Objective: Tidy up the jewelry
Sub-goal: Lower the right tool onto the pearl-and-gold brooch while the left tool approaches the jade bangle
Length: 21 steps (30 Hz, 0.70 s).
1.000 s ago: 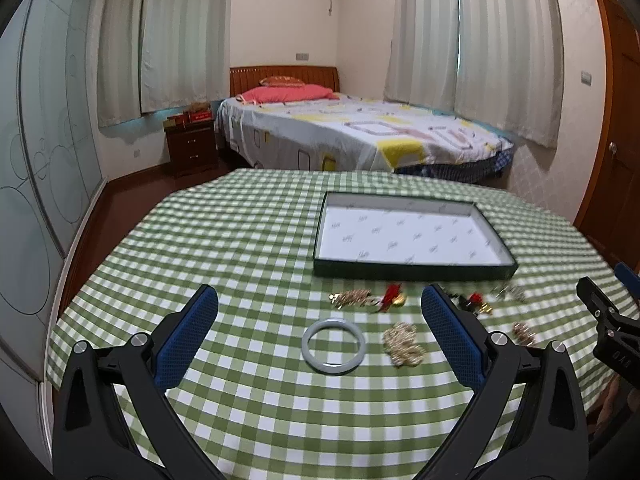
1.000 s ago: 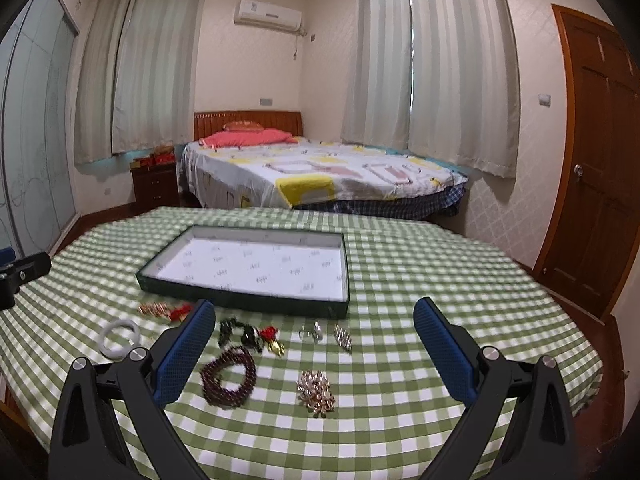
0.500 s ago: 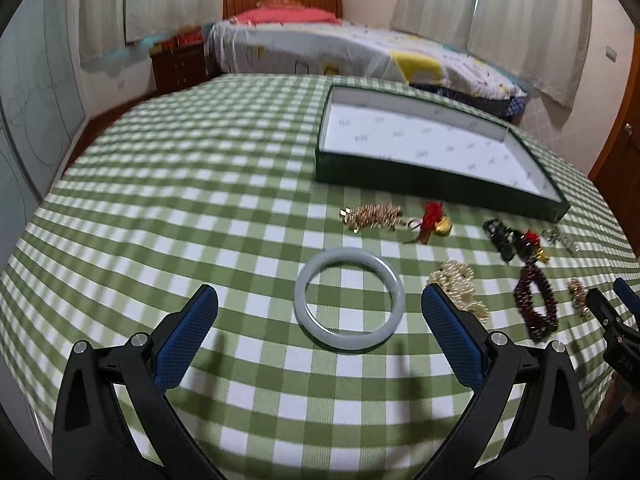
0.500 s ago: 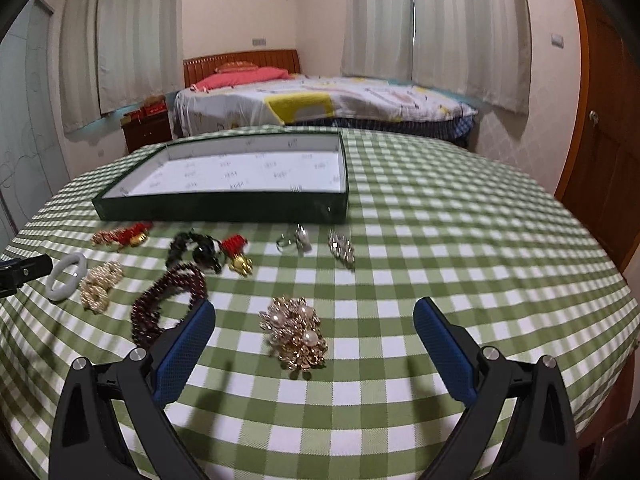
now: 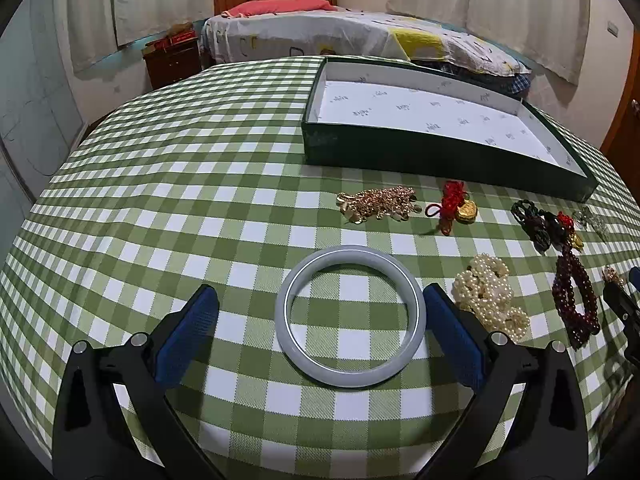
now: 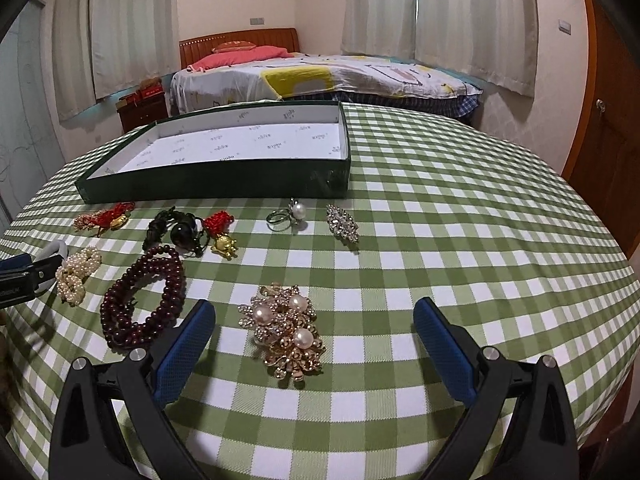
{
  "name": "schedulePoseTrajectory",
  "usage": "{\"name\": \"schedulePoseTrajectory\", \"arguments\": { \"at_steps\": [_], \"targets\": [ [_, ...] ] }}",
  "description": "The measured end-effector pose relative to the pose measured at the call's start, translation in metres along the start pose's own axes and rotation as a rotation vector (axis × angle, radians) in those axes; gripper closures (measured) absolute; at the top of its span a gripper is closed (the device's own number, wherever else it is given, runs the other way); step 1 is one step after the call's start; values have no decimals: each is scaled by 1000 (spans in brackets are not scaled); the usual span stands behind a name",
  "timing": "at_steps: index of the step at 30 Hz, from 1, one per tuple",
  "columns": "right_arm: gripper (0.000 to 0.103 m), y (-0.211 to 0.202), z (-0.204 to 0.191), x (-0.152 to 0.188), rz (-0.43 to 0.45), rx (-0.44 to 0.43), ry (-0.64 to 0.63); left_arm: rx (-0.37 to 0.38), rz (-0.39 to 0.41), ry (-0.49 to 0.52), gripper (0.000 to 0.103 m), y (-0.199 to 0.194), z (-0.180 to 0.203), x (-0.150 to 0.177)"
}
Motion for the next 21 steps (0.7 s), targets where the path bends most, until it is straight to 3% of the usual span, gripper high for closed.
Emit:
{"name": "schedulePoseTrajectory", "arguments": {
  "at_steps": [18,20,21],
  "targets": [
    [9,2,4,2,1,-23,14,4,31,4,7,-5,1,5],
    [13,0,4,4,4,-24,12,12,37,12,15,-7,3,5],
    [21,-1,4,3,5,-22,10,17,42,18,17,-8,4,5]
  ]
}}
Point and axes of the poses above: each gripper's, at about its wrist camera, not at the fingertips, and y roughly the way its jaws point, z to its right, x to its underside, the point moved 2 cm from there along y, roughly the way its jaws point, and after that the axes turned 3 degrees about z, right-handed, at the moved point
